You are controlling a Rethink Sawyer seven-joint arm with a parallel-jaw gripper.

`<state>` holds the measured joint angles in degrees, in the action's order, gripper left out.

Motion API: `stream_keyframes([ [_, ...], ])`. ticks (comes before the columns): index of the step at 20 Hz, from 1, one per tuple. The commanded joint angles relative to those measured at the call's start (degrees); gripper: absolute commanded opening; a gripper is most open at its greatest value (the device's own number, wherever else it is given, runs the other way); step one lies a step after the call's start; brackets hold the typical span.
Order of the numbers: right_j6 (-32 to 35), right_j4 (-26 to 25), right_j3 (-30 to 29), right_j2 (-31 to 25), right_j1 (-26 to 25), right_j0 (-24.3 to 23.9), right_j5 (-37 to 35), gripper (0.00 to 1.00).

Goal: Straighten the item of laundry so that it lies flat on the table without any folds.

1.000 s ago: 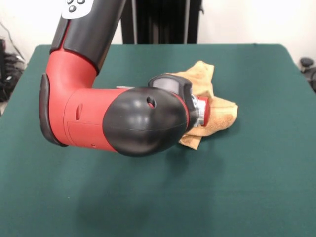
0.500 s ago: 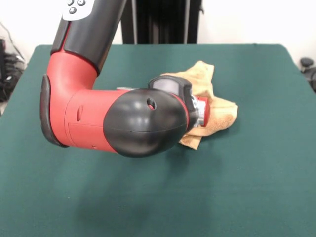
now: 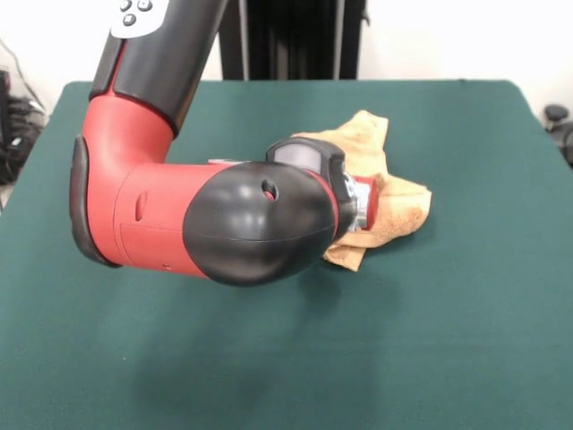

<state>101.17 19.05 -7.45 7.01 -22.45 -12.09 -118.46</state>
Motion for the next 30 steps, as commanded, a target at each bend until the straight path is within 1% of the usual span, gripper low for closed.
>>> stream_keyframes([
  [1, 8.4, 0.1, -9.7, -3.2, 0.7, 0.2, 6.1, 0.0],
  [6, 7.5, -0.9, -9.7, -2.1, 1.8, 0.2, 5.5, 0.0],
  [8, 6.3, -2.6, -9.5, -0.2, 3.3, -0.5, 3.8, 0.0],
  [10, 3.8, -4.5, -7.3, 2.8, 4.0, -1.8, -0.1, 0.0],
  [13, -1.9, -6.0, -1.6, 7.7, 2.8, -4.1, -8.7, 0.0],
  [15, -5.4, -6.0, 1.5, 10.9, 1.3, -5.4, -12.3, 0.0],
  [17, -8.1, -5.5, 3.5, 13.8, 0.3, -6.2, -13.5, 0.0],
  [21, -11.5, -3.3, 5.9, 19.1, -1.1, -7.5, -14.7, 0.0],
  [24, -13.2, -0.3, 7.2, 23.4, -2.6, -8.3, -14.9, 0.0],
  [30, -14.1, 7.7, 8.3, 31.4, -5.6, -9.4, -11.5, 0.0],
])
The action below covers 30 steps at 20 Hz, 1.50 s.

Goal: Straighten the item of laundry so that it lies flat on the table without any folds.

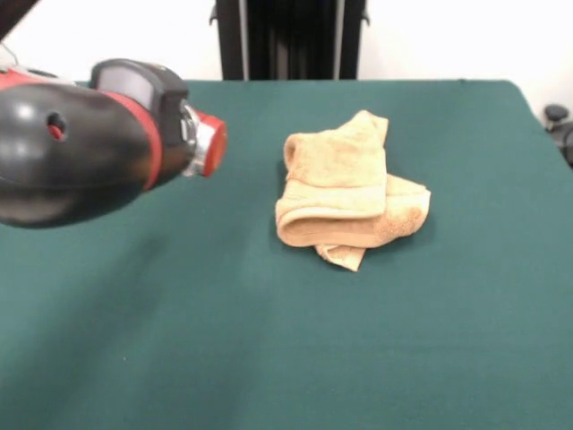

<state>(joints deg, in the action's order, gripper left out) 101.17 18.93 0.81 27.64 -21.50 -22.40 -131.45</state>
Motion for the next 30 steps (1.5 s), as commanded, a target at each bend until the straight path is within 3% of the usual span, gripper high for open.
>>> stream_keyframes([
  [1, -14.2, 9.5, 0.2, 12.2, -7.0, 0.8, 2.1, 0.0],
  [4, -13.9, 13.5, 0.0, 15.5, -7.7, 0.6, 5.5, 0.0],
  [6, -12.9, 14.5, -0.6, 14.6, -7.3, 1.3, 11.9, 0.0],
  [12, -1.0, 13.9, -5.2, 2.7, -5.4, 5.2, 25.7, 0.0],
  [13, 2.4, 14.3, -7.4, 0.7, -4.5, 6.2, 26.8, 1.0],
  [21, 11.8, 15.4, -14.5, -4.4, -1.2, 9.6, 31.3, 1.0],
  [30, 13.1, 16.4, -25.2, -9.7, 2.7, 11.8, 31.9, 1.0],
])
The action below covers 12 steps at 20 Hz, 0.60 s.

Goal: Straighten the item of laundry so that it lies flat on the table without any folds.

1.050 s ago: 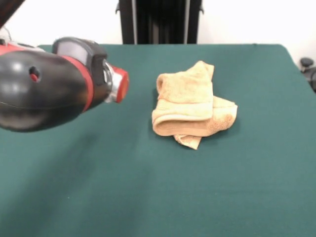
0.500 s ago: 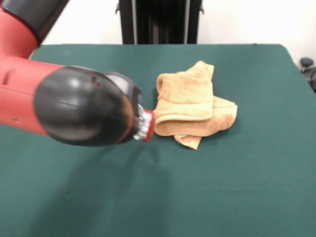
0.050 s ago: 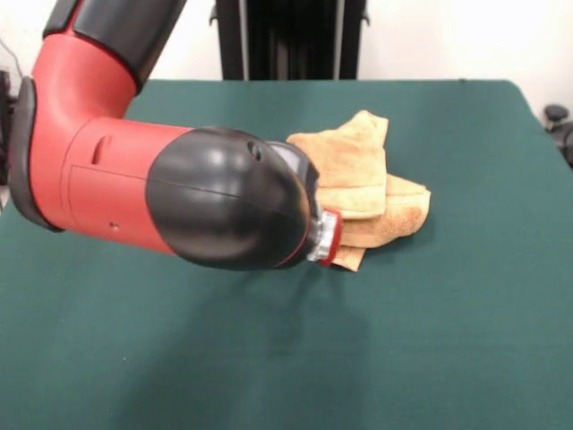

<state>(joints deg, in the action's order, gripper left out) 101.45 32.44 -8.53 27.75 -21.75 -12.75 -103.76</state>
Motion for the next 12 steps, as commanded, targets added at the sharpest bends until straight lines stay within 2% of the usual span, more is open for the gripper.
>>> stream_keyframes([
  [1, 12.6, 3.0, -16.6, -10.2, 3.2, 2.2, 4.2, 1.0],
  [7, 12.7, 3.2, -22.2, -12.0, 6.1, 2.9, 4.6, 1.0],
  [12, 12.9, 2.5, -24.5, -12.6, 7.4, 3.0, 6.4, 1.0],
])
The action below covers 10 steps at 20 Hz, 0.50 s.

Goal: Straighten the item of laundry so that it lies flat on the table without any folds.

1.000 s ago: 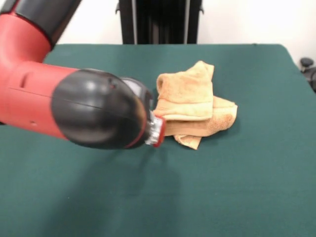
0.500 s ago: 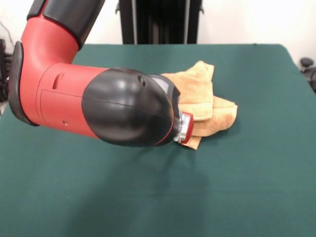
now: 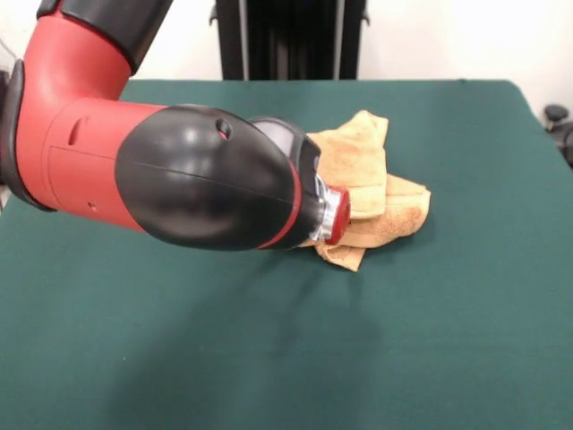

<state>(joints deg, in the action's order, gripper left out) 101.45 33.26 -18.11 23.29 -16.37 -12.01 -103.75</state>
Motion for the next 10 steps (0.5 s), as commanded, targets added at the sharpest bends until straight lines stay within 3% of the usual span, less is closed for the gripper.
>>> stream_keyframes([
  [1, 12.3, 1.0, -15.8, -8.1, 2.6, 2.6, 8.6, 1.0],
  [7, 11.9, 1.1, -18.5, -9.4, 3.5, 2.6, 11.4, 1.0],
  [8, 12.1, 1.4, -18.9, -9.8, 3.7, 2.6, 11.3, 0.0],
  [10, 12.3, 1.5, -20.8, -10.3, 4.6, 2.9, 12.0, 0.0],
])
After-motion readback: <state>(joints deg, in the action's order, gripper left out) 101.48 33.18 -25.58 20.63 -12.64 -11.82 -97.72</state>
